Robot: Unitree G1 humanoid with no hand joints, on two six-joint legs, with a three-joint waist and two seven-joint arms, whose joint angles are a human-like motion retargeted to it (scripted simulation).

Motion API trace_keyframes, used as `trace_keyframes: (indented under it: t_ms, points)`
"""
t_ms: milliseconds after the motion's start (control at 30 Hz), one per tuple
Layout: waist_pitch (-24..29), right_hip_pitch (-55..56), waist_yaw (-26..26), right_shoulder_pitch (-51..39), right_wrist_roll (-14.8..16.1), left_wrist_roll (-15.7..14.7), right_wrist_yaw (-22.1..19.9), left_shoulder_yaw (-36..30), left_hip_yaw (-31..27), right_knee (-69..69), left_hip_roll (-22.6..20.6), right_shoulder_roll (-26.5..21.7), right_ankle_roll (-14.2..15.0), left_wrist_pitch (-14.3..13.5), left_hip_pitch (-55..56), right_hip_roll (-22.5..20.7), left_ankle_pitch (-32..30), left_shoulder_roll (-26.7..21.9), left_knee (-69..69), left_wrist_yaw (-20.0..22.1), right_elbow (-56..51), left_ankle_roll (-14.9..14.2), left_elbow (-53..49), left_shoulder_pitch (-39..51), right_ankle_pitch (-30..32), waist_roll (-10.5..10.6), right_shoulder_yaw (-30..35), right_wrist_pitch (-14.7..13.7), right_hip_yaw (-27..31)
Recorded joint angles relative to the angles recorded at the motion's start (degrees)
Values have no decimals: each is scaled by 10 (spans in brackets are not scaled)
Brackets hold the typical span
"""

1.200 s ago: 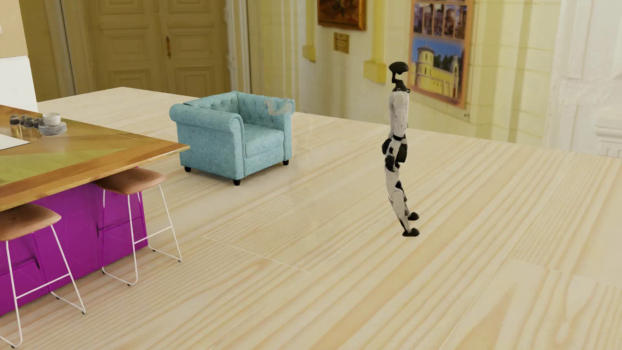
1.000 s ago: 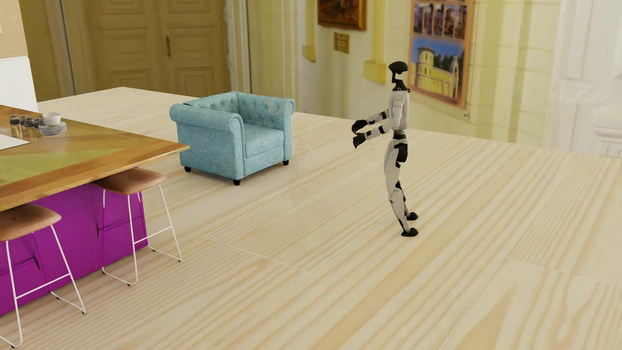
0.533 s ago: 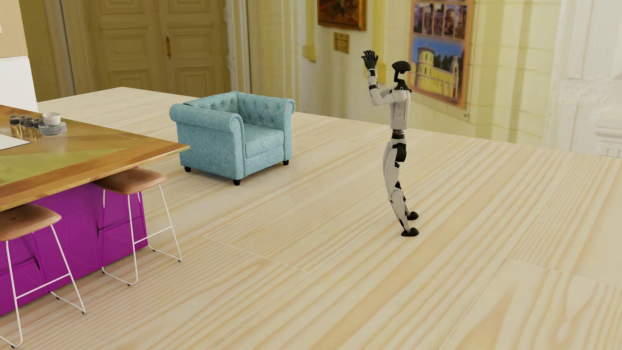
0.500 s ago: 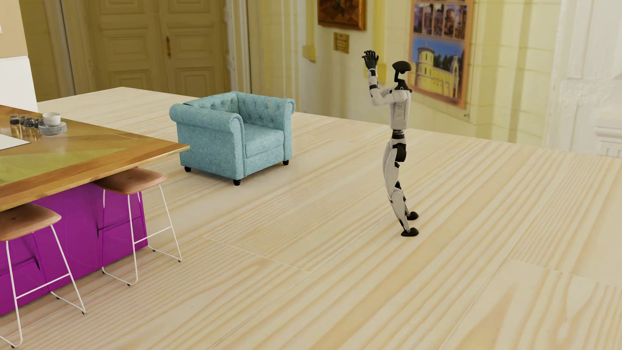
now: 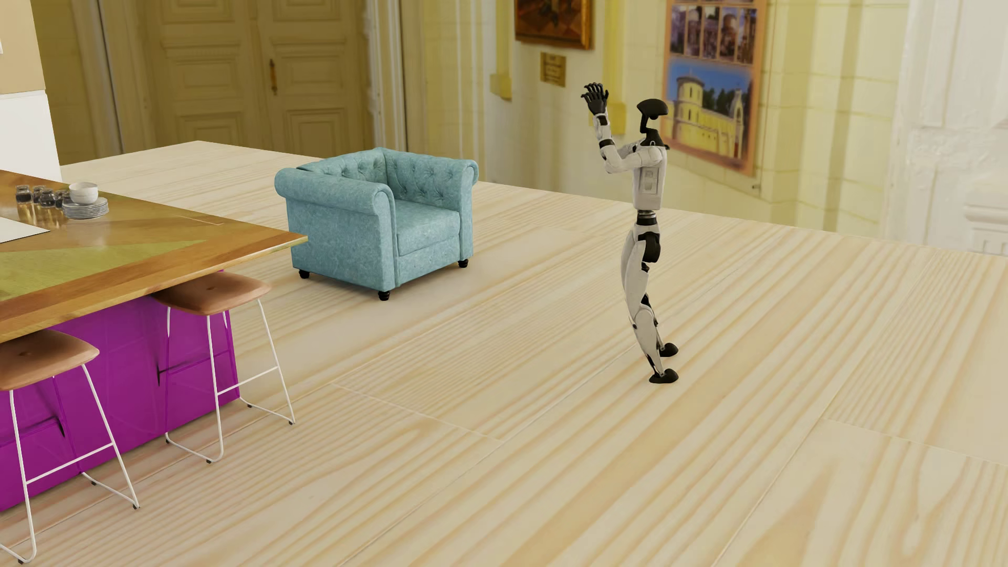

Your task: Raise arm

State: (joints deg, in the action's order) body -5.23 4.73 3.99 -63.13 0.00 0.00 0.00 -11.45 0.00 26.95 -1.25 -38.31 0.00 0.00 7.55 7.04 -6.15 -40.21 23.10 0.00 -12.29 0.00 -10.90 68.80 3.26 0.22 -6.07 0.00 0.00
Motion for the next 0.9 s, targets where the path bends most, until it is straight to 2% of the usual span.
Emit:
trace_keyframes:
  t_ms: [900]
  points:
    - [0,-1,1,33,0,0,0,4,0,-2,4,-6,0,0,-1,-4,5,-1,-1,0,9,0,5,-27,1,1,-20,0,0]
